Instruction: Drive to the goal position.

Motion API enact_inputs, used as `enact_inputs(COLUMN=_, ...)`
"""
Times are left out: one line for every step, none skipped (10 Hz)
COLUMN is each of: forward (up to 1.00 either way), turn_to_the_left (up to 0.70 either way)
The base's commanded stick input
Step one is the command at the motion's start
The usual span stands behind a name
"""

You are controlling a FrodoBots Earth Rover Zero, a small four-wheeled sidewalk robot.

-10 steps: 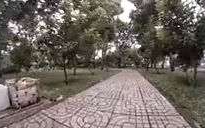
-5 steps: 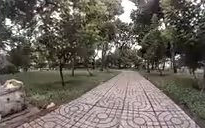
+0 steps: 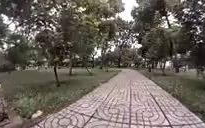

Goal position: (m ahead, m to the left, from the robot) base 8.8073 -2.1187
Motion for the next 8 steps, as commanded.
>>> enact_inputs(forward=0.70, turn_to_the_left=0.00)
enact_inputs(forward=0.70, turn_to_the_left=0.00)
enact_inputs(forward=0.70, turn_to_the_left=0.00)
enact_inputs(forward=0.70, turn_to_the_left=0.00)
enact_inputs(forward=0.70, turn_to_the_left=0.00)
enact_inputs(forward=0.70, turn_to_the_left=-0.07)
enact_inputs(forward=0.70, turn_to_the_left=-0.23)
enact_inputs(forward=0.24, turn_to_the_left=-0.39)
